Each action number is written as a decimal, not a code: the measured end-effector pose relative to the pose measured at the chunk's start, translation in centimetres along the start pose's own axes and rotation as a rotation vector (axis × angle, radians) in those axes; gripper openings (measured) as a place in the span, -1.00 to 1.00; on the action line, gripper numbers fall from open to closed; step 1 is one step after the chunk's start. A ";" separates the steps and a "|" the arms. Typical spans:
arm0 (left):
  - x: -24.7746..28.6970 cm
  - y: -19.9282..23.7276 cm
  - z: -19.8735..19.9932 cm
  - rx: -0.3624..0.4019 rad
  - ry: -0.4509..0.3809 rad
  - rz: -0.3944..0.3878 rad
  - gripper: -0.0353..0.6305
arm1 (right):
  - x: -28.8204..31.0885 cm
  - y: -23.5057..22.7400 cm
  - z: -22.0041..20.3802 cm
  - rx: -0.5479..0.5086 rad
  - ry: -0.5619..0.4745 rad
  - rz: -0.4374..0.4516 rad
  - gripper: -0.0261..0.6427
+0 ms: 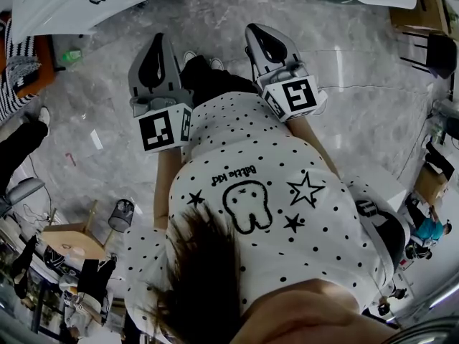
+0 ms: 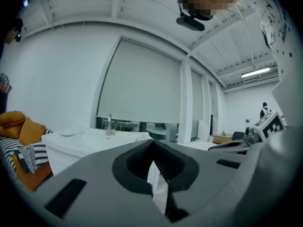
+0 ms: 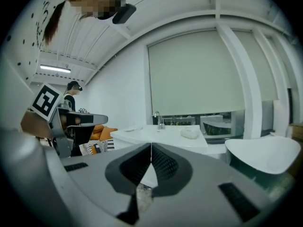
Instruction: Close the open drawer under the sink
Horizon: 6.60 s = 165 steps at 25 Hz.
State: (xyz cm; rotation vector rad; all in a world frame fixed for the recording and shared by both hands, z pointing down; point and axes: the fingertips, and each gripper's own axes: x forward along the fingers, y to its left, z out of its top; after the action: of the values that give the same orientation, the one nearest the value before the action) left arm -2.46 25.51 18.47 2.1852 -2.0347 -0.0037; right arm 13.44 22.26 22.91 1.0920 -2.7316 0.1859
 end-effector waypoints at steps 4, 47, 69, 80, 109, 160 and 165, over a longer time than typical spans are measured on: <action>1.6 1.0 0.0 -0.007 0.009 -0.019 -0.88 | 1.6 -0.4 0.0 0.005 0.015 -0.018 -0.88; 18.8 7.3 2.4 -0.071 0.051 -0.073 -0.88 | 17.2 -9.5 4.0 0.035 0.055 -0.082 -0.88; 16.7 11.2 3.7 -0.083 -0.014 0.073 -0.88 | 19.0 -7.7 5.0 -0.016 0.038 0.031 -0.88; 18.0 10.2 3.9 -0.093 -0.007 0.020 -0.88 | 18.4 -8.4 4.8 0.004 0.049 -0.007 -0.88; 19.3 9.3 3.8 -0.073 0.012 -0.037 -0.88 | 18.0 -9.6 4.8 0.019 0.037 -0.089 -0.88; 25.9 8.4 -3.7 -0.064 0.218 -0.015 -0.88 | 21.7 -15.4 3.9 0.048 0.083 -0.072 -0.88; 27.4 7.4 -9.1 -0.070 0.325 -0.046 -0.88 | 21.4 -15.9 2.5 0.072 0.113 -0.087 -0.88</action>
State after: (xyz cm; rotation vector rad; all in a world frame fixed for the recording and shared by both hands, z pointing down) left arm -6.71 -1.17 31.13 2.0346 -1.7789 0.2527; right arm 8.98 -3.94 25.96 1.1788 -2.5905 0.3253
